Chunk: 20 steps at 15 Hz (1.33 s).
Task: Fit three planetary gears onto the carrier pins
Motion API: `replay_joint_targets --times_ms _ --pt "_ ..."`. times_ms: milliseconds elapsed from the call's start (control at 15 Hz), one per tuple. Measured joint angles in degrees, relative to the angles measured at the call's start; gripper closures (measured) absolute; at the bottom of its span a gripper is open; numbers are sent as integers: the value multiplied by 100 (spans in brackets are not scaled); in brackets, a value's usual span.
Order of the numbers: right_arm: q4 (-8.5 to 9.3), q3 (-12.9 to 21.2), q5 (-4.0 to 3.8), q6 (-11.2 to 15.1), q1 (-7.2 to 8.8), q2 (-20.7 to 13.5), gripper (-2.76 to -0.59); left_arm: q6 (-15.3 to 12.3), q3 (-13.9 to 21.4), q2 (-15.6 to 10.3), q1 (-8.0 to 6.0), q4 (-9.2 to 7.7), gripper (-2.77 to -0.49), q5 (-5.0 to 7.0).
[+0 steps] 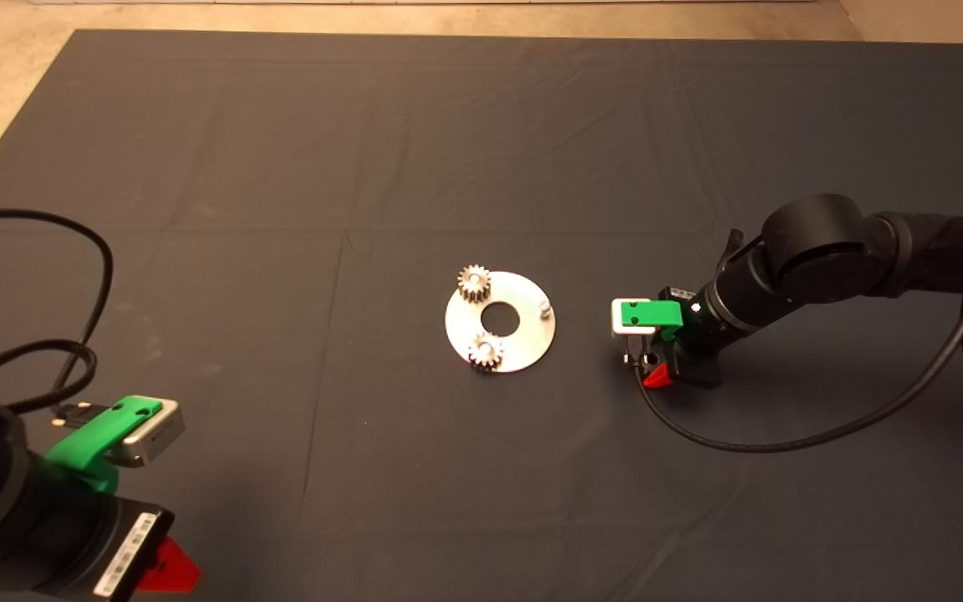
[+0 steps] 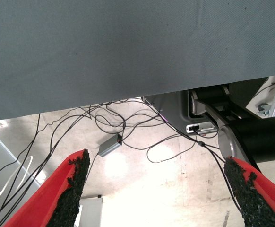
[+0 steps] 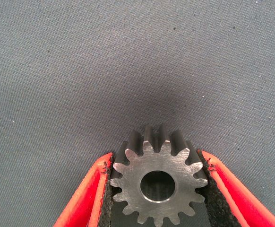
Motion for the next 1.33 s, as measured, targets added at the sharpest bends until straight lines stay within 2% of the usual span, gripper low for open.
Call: replay_joint_targets --times_ms 400,533,667,800,933,1067,1133,1200,1267,1333 --pt "4 0 -6 96 35 2 -109 0 -2 -14 0 0 -202 -2" --pt "1 0 -41 155 165 5 -107 -1 0 -14 0 0 -202 0" --pt "1 -2 -50 344 342 43 -107 -2 0 -19 0 0 -202 1" --pt "12 -89 -81 436 473 289 -107 -2 0 -16 0 0 -202 -2" --pt "100 -144 -41 503 568 521 -107 -6 0 -25 2 0 -202 -2" --pt "255 -336 -48 541 650 721 -107 -37 9 -47 0 1 -202 7" --pt "255 -446 -63 558 650 794 -107 -81 16 -45 0 2 -202 1" --pt "265 -479 -131 561 665 839 -107 -157 24 -63 2 0 -202 3" --pt "297 -485 -179 563 724 877 -107 -199 26 -77 0 2 -202 6" --pt "336 -492 -195 567 812 919 -107 -244 29 -77 0 0 -202 6"
